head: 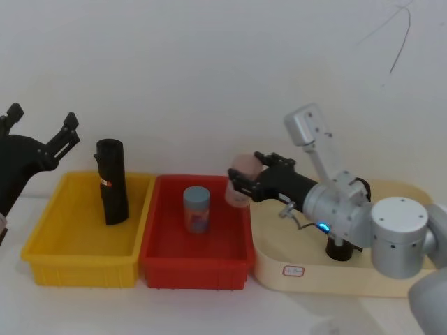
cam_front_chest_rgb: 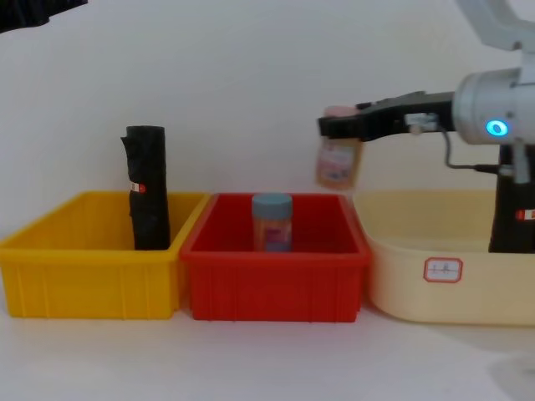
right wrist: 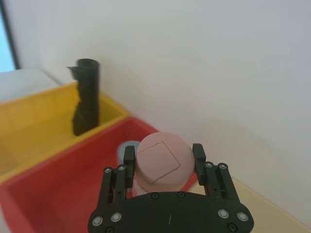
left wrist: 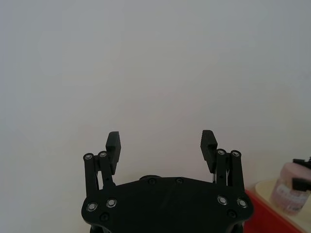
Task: Pick up the garbage bag with the one hand and transfer it to the other hand.
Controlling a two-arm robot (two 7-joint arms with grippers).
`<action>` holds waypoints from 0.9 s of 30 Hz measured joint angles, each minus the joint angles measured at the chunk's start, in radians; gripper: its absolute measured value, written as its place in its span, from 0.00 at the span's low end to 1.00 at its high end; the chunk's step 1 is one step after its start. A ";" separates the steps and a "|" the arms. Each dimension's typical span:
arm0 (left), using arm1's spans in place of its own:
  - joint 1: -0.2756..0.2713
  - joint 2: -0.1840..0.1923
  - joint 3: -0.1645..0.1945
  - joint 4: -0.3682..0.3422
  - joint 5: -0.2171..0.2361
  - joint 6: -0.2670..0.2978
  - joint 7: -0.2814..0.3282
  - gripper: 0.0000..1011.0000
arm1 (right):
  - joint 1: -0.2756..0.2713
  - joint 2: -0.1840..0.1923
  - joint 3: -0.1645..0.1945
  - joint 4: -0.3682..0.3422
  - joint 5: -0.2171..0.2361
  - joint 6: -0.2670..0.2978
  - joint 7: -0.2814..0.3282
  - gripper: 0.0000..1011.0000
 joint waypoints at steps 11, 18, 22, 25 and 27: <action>0.000 0.000 0.000 0.000 0.000 0.000 0.000 0.99 | -0.047 0.041 0.045 -0.019 -0.010 0.010 -0.059 0.68; 0.000 0.000 0.000 0.000 0.000 0.000 0.000 0.99 | -0.066 0.055 0.056 -0.002 -0.023 0.019 -0.075 0.72; 0.000 0.000 0.000 0.000 0.000 0.000 0.000 0.99 | -0.073 0.060 0.056 0.003 -0.030 0.020 -0.077 0.81; 0.000 0.000 0.000 0.000 0.000 0.000 0.000 0.99 | -0.082 0.063 0.060 0.002 -0.034 0.019 -0.079 0.88; 0.000 0.000 0.000 0.000 0.000 0.000 0.000 0.99 | -0.085 0.063 0.062 -0.001 -0.034 0.018 -0.080 0.94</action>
